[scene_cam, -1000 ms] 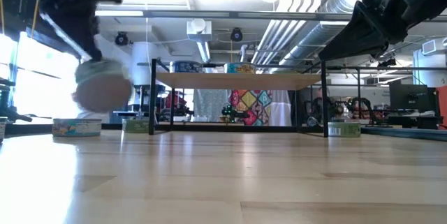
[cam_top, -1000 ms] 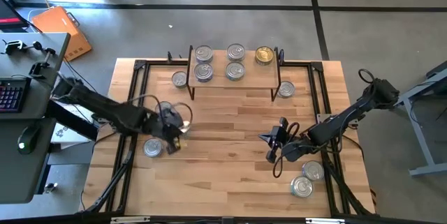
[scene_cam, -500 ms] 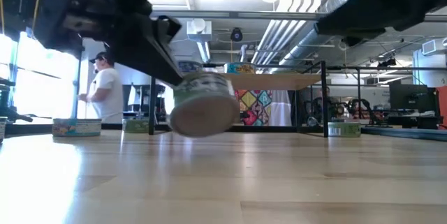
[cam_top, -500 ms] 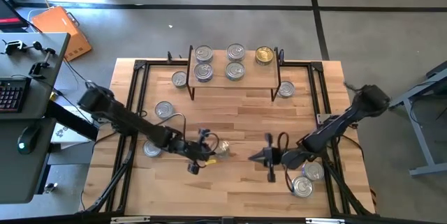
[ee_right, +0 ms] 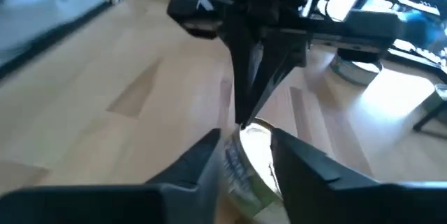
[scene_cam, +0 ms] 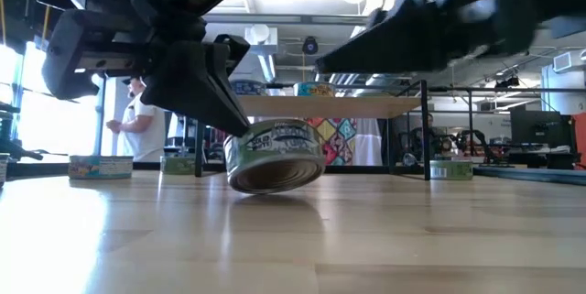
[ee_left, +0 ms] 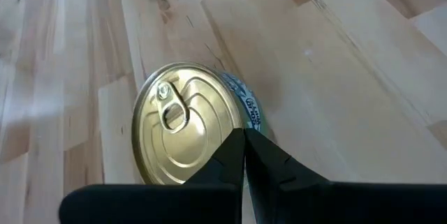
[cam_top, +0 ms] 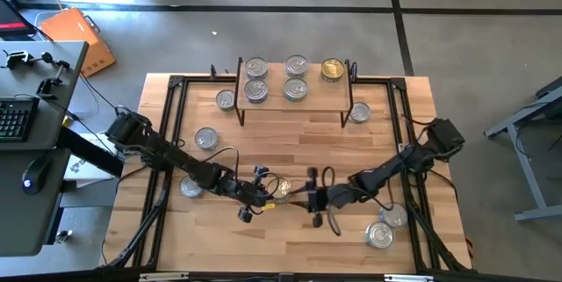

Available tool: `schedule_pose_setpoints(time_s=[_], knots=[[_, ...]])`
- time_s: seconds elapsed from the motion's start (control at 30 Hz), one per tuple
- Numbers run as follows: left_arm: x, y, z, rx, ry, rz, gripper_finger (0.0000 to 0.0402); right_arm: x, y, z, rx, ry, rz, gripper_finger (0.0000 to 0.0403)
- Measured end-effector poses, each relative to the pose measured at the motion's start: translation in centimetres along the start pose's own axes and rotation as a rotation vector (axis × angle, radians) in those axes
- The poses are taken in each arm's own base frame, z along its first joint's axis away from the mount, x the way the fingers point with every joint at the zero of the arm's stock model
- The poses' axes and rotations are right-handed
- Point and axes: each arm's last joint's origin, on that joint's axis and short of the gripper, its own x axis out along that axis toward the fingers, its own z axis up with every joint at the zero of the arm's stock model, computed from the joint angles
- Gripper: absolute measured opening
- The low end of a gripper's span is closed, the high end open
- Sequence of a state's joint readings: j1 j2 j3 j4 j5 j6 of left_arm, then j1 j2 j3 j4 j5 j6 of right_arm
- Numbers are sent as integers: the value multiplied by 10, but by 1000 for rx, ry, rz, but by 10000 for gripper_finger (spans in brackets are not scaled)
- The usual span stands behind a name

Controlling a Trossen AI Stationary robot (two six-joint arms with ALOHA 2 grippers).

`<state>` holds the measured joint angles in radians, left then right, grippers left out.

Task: Stack canned seafood by type on shelf
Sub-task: Put the green tuna can on the shelf

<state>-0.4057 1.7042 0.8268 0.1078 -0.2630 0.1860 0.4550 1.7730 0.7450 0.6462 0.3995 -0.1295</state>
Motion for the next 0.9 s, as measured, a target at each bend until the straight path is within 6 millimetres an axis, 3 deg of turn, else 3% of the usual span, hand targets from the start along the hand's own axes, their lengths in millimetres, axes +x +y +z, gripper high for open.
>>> schedule_pose_setpoints(time_s=[0.2,0.5,0.63,0.8,0.9], knots=[[0,-1,0,1,-4,-4,0,25,-1,-4,-201,84,81,143],[0,-1,1,1,-6,-13,0,49,0,-6,-257,188,72,138],[0,-1,1,2,-13,-19,0,50,1,-8,-267,227,79,101],[0,-1,3,-10,-30,-14,0,49,1,-13,-218,276,81,15],[-1,4,5,-97,-54,21,4,48,1,-15,-189,304,74,11]])
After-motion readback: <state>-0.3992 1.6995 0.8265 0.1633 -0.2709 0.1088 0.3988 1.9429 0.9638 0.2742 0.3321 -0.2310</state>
